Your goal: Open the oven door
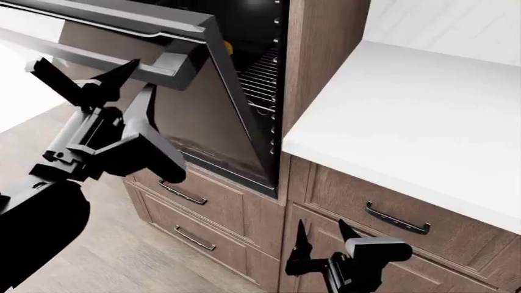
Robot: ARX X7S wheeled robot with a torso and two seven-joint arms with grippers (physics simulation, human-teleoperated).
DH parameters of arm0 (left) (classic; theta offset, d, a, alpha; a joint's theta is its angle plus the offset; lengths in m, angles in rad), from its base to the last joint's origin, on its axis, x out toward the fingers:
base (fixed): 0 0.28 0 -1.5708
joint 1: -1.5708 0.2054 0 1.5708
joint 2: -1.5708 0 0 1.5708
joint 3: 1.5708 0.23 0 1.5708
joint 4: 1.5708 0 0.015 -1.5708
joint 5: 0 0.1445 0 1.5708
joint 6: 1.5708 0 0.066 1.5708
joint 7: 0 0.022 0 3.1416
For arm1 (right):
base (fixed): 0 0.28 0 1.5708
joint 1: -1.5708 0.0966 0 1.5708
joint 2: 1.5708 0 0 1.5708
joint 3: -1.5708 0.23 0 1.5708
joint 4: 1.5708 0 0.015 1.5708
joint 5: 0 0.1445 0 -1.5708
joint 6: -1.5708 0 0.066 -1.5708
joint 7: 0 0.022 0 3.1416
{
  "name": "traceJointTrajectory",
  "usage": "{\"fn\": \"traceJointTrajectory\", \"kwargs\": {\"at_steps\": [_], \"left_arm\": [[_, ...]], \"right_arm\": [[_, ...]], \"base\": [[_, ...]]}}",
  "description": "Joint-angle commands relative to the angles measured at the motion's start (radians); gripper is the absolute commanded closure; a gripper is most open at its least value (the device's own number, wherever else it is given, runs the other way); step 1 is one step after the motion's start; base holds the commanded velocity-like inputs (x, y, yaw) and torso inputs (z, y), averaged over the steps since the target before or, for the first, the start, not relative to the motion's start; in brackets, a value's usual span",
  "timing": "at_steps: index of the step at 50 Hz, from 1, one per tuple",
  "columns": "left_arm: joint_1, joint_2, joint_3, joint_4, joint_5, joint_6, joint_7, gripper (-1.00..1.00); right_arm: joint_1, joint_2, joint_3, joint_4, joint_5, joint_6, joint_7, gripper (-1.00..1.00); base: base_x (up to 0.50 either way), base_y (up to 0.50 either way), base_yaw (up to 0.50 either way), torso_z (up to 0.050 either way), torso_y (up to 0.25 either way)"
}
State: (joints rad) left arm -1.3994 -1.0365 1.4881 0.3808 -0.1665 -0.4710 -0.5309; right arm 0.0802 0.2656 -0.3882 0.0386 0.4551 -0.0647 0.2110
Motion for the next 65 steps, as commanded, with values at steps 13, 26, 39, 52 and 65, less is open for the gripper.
{"fn": "traceJointTrajectory", "kwargs": {"at_steps": [13, 26, 39, 52, 65], "left_arm": [[-0.013, -0.098, -0.077, 0.175, 0.164, -0.045, -0.173, 1.0], [0.018, -0.142, -0.076, 0.227, 0.16, -0.047, -0.206, 1.0], [0.052, -0.19, -0.077, 0.283, 0.148, -0.055, -0.251, 1.0], [0.075, -0.233, -0.073, 0.327, 0.154, -0.062, -0.274, 1.0], [0.116, -0.276, -0.062, 0.359, 0.144, -0.062, -0.326, 1.0]], "right_arm": [[-0.006, 0.017, -0.031, -0.011, -0.002, -0.02, -0.034, -1.0], [-0.004, 0.017, -0.036, -0.006, -0.009, -0.027, -0.03, -1.0], [-0.003, 0.018, -0.041, -0.003, -0.013, -0.033, -0.026, -1.0], [-0.002, 0.018, -0.046, 0.001, -0.018, -0.036, -0.019, -1.0], [0.004, 0.022, -0.057, -0.006, -0.035, -0.025, -0.004, -1.0]], "base": [[0.0, 0.0, 0.0, 0.002, 0.006], [0.0, 0.0, 0.0, 0.002, 0.005], [0.0, 0.0, 0.0, 0.002, 0.006], [0.0, 0.0, 0.0, 0.001, 0.005], [0.0, 0.0, 0.0, 0.002, 0.006]]}}
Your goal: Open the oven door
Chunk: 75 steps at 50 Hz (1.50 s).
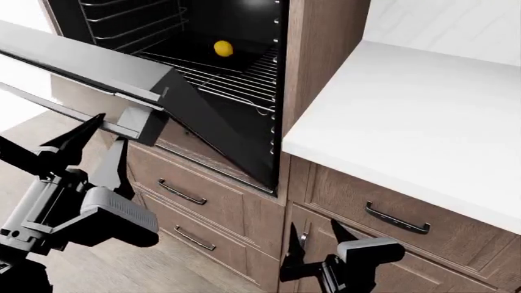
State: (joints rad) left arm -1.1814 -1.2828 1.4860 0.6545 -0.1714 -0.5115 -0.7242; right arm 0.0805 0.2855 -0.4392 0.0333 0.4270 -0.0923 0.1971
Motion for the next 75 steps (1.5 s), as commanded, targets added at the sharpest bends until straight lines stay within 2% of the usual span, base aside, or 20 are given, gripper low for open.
{"fn": "traceJointTrajectory", "kwargs": {"at_steps": [1, 7, 11, 19, 31, 56, 68, 75], "left_arm": [[-0.101, -0.032, -0.06, 0.088, 0.149, -0.023, -0.135, 1.0], [-0.096, -0.043, -0.062, 0.1, 0.148, -0.026, -0.142, 1.0], [-0.09, -0.051, -0.061, 0.102, 0.147, -0.025, -0.149, 1.0], [-0.071, -0.074, -0.056, 0.112, 0.141, -0.019, -0.174, 1.0], [-0.053, -0.108, -0.052, 0.148, 0.153, -0.009, -0.212, 1.0], [0.03, -0.145, -0.004, 0.13, 0.197, 0.047, -0.34, 1.0], [0.087, -0.118, 0.031, 0.046, 0.267, 0.059, -0.461, 1.0], [0.099, -0.104, 0.034, 0.02, 0.266, 0.071, -0.485, 1.0]], "right_arm": [[-0.001, 0.007, -0.011, -0.007, -0.006, -0.011, -0.006, -1.0], [-0.016, 0.01, -0.018, -0.008, -0.031, -0.05, -0.009, -1.0], [0.033, -0.009, -0.021, 0.036, -0.08, 0.086, 0.095, -1.0], [0.06, -0.013, -0.041, 0.049, -0.157, 0.125, 0.165, -1.0], [0.043, -0.005, -0.021, 0.021, -0.135, 0.008, 0.138, -1.0], [0.04, 0.0, -0.032, 0.022, -0.14, -0.013, 0.138, -1.0], [0.041, 0.001, -0.036, 0.026, -0.139, -0.013, 0.14, -1.0], [0.041, 0.004, -0.041, 0.02, -0.14, -0.006, 0.143, -1.0]], "base": [[0.0, 0.0, 0.0, 0.0, 0.0], [0.0, 0.0, 0.0, 0.002, 0.005], [0.0, 0.0, 0.0, 0.003, 0.005], [0.0, 0.0, 0.0, 0.001, 0.005], [0.0, 0.0, 0.0, 0.002, 0.005], [0.0, 0.0, 0.0, 0.001, 0.005], [0.0, 0.0, 0.0, 0.002, 0.005], [0.0, 0.0, 0.0, 0.001, 0.005]]}}
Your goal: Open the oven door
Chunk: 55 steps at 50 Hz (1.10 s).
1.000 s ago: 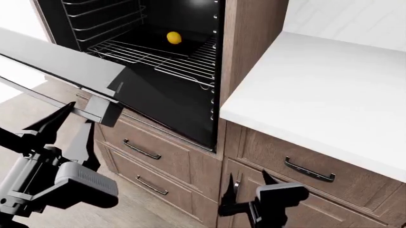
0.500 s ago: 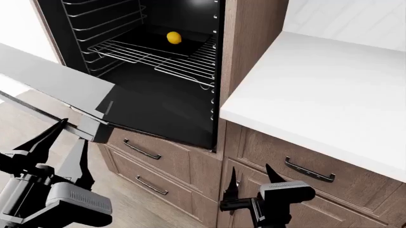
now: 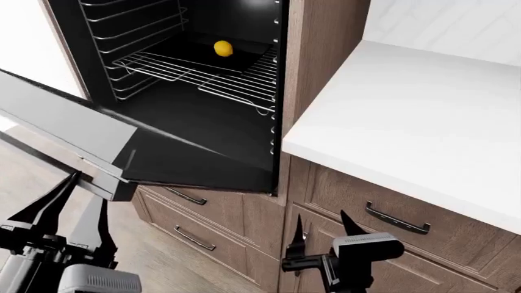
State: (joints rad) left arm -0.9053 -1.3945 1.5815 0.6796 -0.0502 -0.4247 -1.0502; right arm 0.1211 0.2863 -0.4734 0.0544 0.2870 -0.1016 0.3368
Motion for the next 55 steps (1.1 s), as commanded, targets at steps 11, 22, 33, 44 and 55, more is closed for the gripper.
{"fn": "traceJointTrajectory", "kwargs": {"at_steps": [11, 22, 33, 44, 55], "left_arm": [[-0.187, 0.012, -0.074, -0.006, 0.131, -0.014, -0.141, 1.0], [-0.086, -0.036, -0.002, -0.085, 0.183, 0.068, -0.282, 1.0], [-0.054, -0.022, 0.011, -0.133, 0.205, 0.082, -0.367, 1.0], [0.006, 0.023, 0.041, -0.236, 0.205, 0.127, -0.45, 1.0], [0.105, 0.05, 0.001, -0.345, 0.198, 0.2, -0.518, 1.0]], "right_arm": [[0.008, 0.027, -0.038, -0.044, -0.06, 0.063, 0.029, -1.0], [0.011, 0.023, -0.029, -0.04, -0.061, 0.067, 0.05, -1.0], [0.009, 0.026, -0.025, -0.045, -0.056, 0.063, 0.056, -1.0], [0.008, 0.027, -0.027, -0.044, -0.054, 0.061, 0.059, -1.0], [0.009, 0.027, -0.032, -0.04, -0.052, 0.061, 0.058, -1.0]], "base": [[0.0, 0.0, 0.0, 0.001, 0.005], [0.0, 0.0, 0.0, 0.002, 0.005], [0.0, 0.0, 0.0, 0.002, 0.005], [0.0, 0.0, 0.0, 0.001, 0.004], [0.0, 0.0, 0.0, 0.002, 0.004]]}}
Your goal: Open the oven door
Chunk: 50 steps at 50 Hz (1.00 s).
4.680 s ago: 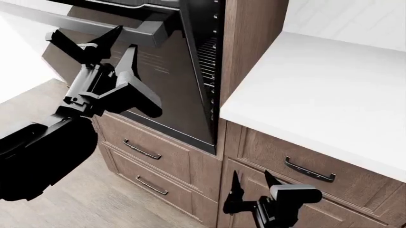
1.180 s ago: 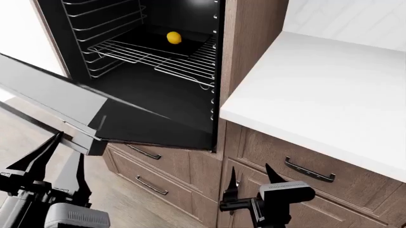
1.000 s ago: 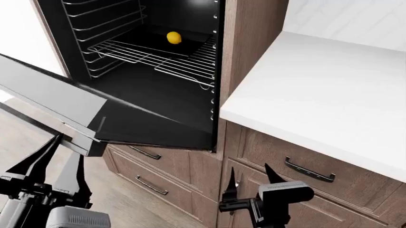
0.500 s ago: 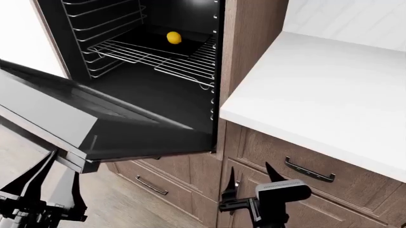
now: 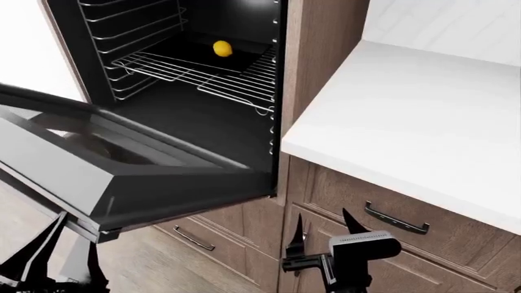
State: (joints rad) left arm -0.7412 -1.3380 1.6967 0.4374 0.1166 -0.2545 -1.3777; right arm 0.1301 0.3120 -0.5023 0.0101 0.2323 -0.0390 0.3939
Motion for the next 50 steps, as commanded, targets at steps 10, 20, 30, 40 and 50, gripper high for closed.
{"fn": "traceJointTrajectory", "kwargs": {"at_steps": [10, 20, 30, 40, 50], "left_arm": [[0.262, 0.036, -0.446, -0.18, 0.106, 0.086, -0.19, 1.0], [0.397, 0.081, -0.582, -0.235, 0.157, 0.105, -0.187, 1.0], [0.547, 0.153, -0.749, -0.325, 0.233, 0.147, -0.187, 1.0], [0.607, 0.215, -0.814, -0.423, 0.268, 0.209, -0.18, 1.0], [0.65, 0.266, -0.872, -0.513, 0.292, 0.275, -0.179, 1.0]], "right_arm": [[0.001, 0.003, -0.005, 0.004, 0.002, -0.003, 0.004, -1.0], [0.001, 0.006, -0.008, -0.002, 0.002, -0.001, 0.006, -1.0], [0.001, 0.007, -0.013, -0.001, 0.001, -0.002, 0.007, -1.0], [0.002, 0.007, -0.017, 0.005, -0.001, -0.007, 0.008, -1.0], [0.004, 0.007, -0.02, 0.007, -0.001, -0.006, 0.01, -1.0]], "base": [[0.0, 0.0, 0.0, 0.001, 0.003], [0.0, 0.0, 0.0, 0.001, 0.003], [0.0, 0.0, 0.0, 0.001, 0.003], [0.0, 0.0, 0.0, 0.001, 0.002], [0.0, 0.0, 0.0, 0.001, 0.002]]}}
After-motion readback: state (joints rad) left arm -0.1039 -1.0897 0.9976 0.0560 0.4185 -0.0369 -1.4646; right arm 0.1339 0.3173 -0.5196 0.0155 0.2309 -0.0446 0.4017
